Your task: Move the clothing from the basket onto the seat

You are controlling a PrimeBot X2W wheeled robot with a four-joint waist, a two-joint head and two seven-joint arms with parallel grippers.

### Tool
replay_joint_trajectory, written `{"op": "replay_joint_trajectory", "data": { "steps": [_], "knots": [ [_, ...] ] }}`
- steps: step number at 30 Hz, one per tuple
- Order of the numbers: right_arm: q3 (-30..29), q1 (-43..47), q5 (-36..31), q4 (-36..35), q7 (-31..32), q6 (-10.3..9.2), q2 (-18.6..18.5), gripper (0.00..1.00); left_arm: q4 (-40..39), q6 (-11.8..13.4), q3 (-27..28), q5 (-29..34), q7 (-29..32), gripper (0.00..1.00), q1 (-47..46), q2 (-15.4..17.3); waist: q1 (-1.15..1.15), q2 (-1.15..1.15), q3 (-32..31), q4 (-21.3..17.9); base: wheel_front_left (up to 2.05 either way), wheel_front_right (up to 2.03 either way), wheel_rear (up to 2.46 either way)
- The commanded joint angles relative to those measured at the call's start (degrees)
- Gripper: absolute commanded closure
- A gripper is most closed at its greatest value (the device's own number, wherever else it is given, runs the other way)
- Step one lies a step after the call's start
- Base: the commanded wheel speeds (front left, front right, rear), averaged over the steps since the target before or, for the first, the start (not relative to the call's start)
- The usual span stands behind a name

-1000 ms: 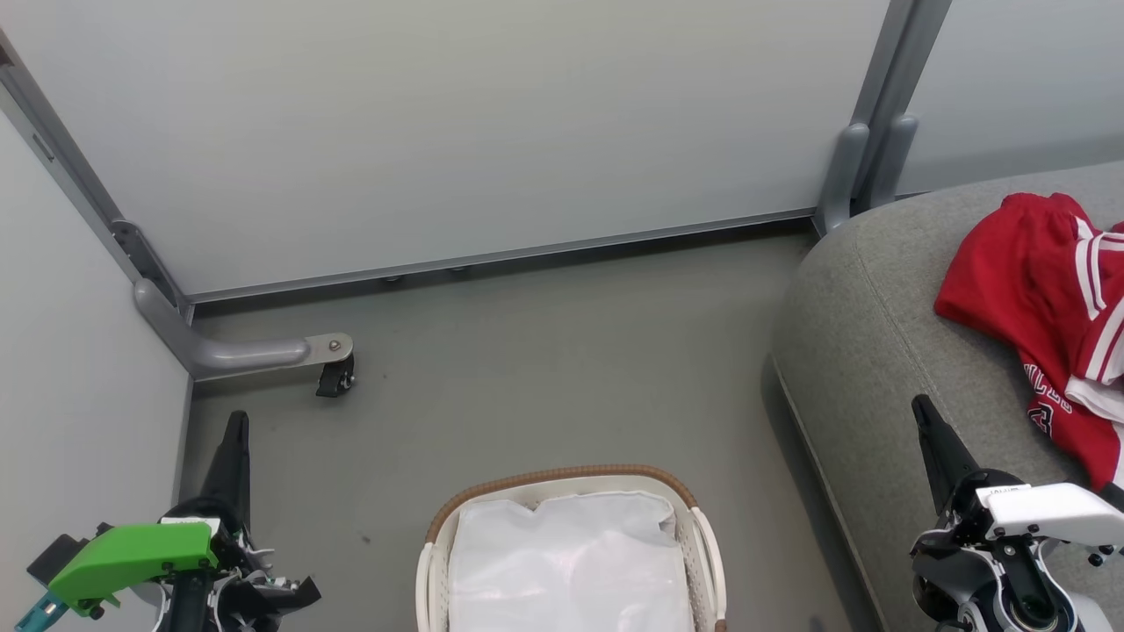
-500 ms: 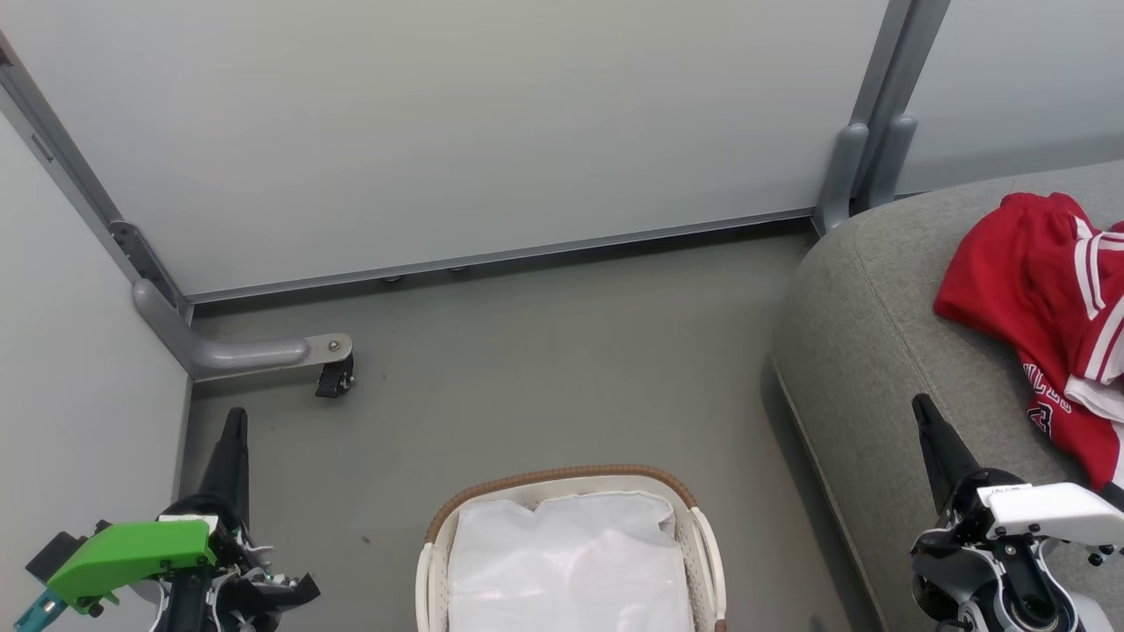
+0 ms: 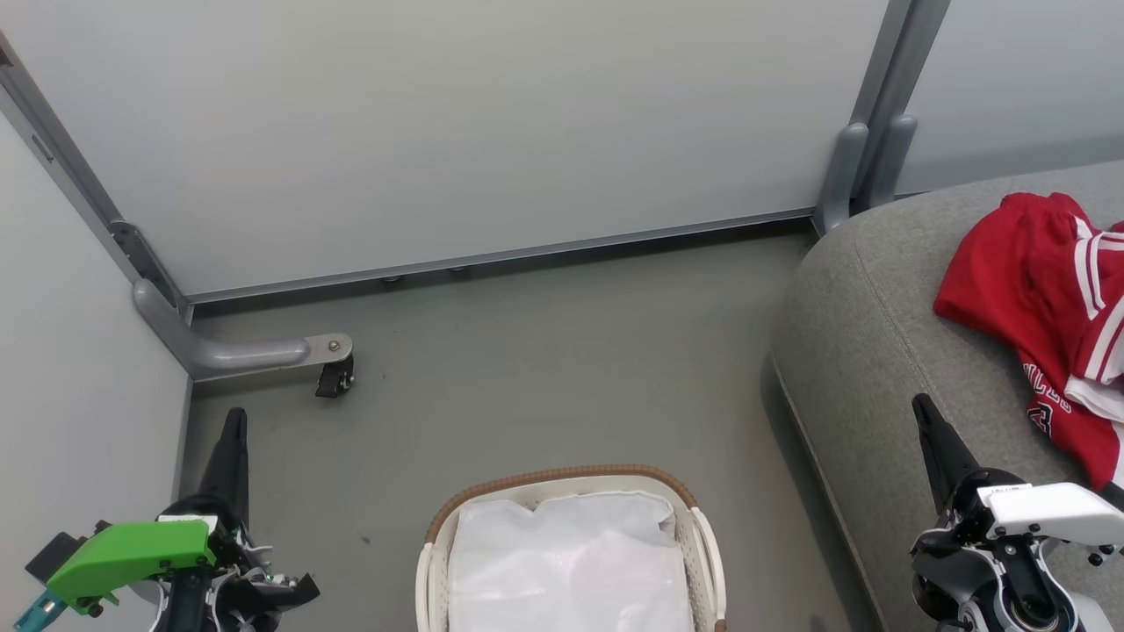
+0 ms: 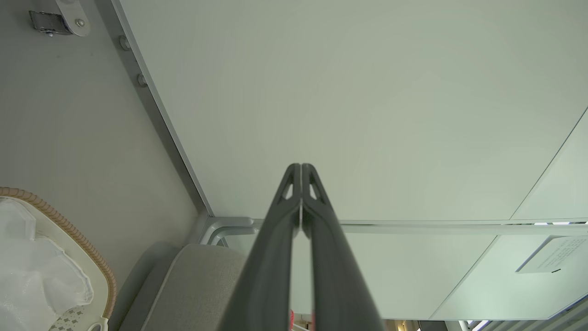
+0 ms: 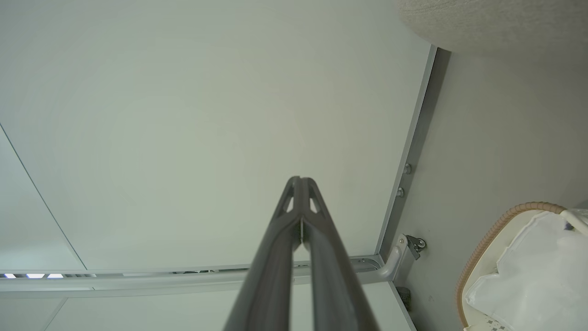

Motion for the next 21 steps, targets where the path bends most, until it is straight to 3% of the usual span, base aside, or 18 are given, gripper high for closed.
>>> {"op": "replay_joint_trajectory", "data": {
  "steps": [1,21],
  "knots": [
    [-0.1,-0.5,0.2,-0.2,0.2,-0.04,-0.3,1.0,-0.1,-0.2,0.3,0.2,0.2,1.0,-0.6,0.1,0.0,0.0,0.0,0.0,0.0,0.0,0.0],
    [-0.1,-0.5,0.2,-0.2,0.2,-0.03,-0.3,1.0,-0.1,-0.2,0.4,0.3,0.3,1.0,-0.6,0.0,0.0,0.0,0.0,0.0,0.0,0.0,0.0]
  ]
}}
